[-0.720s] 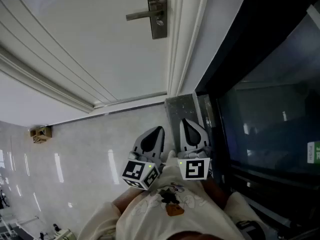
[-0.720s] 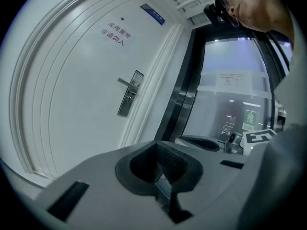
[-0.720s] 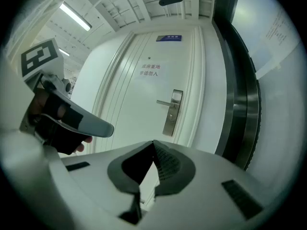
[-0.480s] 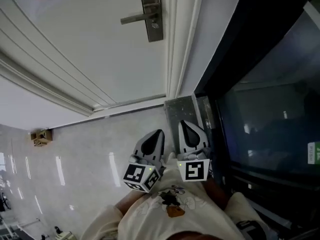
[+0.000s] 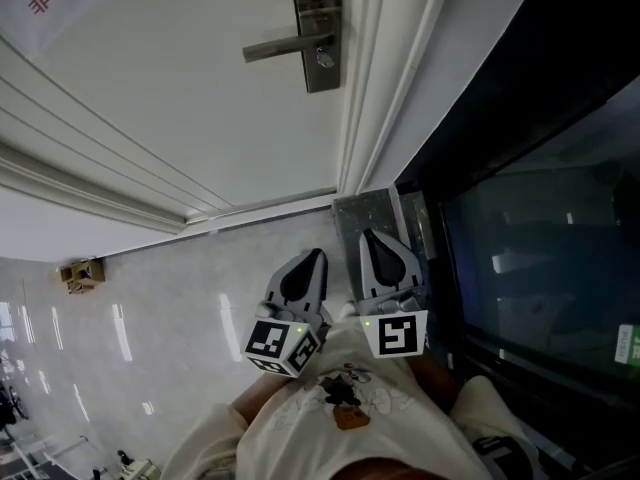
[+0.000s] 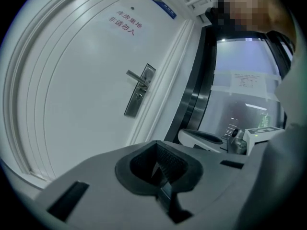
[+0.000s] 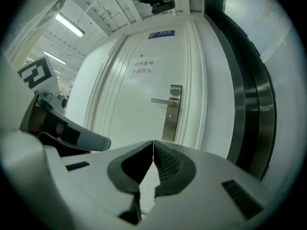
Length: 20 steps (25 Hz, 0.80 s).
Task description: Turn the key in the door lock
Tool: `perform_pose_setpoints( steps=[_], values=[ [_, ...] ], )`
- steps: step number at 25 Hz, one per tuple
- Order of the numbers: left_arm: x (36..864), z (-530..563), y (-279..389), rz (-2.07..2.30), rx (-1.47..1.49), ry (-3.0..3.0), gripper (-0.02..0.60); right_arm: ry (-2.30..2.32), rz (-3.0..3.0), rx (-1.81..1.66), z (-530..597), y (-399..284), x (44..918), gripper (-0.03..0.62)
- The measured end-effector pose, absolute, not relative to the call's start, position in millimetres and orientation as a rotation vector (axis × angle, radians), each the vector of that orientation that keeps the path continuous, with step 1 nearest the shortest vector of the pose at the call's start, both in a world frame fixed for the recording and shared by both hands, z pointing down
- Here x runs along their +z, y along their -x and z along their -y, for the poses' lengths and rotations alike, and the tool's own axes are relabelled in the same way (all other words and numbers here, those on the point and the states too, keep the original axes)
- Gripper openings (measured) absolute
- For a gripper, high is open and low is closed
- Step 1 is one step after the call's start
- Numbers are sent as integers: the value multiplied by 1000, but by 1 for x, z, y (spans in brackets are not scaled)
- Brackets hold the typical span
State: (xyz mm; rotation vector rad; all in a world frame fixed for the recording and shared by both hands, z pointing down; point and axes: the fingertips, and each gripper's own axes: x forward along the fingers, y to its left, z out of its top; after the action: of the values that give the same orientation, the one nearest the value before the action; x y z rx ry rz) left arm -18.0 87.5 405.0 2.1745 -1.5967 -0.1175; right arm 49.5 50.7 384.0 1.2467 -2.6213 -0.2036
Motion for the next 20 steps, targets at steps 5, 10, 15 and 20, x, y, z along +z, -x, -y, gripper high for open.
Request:
perform_pose_setpoints(
  steps=[5, 10, 15, 20],
  values=[
    [394, -17, 60, 1559, -130, -2243, 5, -1264, 2605, -178, 10, -6, 386, 8],
    [381, 43, 73, 1456, -201, -2302, 6, -1313, 2597, -200, 49, 20, 385, 8],
    [348, 94, 71, 1294, -335, -2359, 69, -1332, 2611, -173, 75, 33, 379, 8],
    [337, 137, 72, 1019, -588, -2183, 115, -1327, 2613, -187, 92, 29, 365, 8]
  ],
)
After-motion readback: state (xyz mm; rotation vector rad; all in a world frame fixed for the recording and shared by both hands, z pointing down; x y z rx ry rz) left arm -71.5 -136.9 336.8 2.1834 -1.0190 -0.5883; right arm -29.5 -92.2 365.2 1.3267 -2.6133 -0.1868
